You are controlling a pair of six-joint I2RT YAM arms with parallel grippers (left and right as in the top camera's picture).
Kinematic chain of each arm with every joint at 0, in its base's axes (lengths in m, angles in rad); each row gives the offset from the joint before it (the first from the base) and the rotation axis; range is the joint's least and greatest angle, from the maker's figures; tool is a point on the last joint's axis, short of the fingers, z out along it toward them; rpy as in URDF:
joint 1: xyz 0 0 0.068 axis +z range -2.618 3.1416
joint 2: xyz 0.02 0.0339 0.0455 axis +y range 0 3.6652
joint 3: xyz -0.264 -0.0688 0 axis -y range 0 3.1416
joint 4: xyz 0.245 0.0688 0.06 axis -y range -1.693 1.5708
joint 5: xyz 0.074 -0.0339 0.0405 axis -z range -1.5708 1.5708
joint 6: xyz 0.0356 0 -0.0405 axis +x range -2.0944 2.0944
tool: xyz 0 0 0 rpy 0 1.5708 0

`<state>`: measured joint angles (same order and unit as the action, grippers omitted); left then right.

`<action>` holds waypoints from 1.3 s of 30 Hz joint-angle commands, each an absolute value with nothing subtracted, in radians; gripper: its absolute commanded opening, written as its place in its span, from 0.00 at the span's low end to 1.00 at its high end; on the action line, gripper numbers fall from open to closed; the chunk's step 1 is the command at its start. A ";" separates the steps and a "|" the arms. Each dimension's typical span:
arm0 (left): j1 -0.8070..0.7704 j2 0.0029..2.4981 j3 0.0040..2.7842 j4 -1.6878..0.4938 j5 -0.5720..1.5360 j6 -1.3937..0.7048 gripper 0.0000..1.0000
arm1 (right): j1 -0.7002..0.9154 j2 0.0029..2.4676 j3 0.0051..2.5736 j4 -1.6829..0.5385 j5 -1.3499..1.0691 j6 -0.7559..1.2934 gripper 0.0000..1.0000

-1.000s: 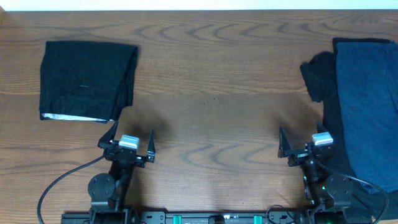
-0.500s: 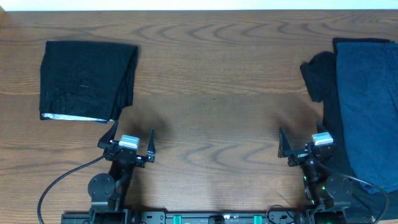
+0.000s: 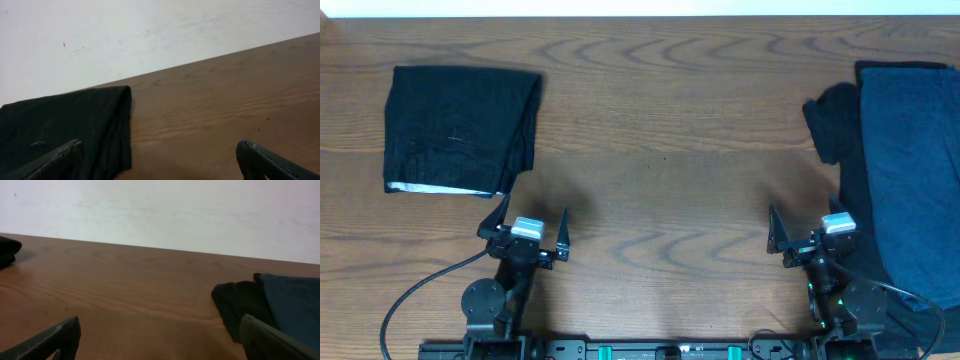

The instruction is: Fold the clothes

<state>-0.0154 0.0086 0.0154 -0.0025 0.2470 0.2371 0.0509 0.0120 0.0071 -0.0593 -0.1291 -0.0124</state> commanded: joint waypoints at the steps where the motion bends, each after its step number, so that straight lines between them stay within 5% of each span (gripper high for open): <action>1: -0.019 0.010 0.004 -0.047 0.249 0.250 0.98 | 0.059 0.007 0.006 -0.063 -0.120 -0.028 0.99; 39: -0.019 0.010 0.004 -0.047 0.249 0.250 0.98 | 0.059 0.007 0.006 -0.031 -0.095 0.015 0.99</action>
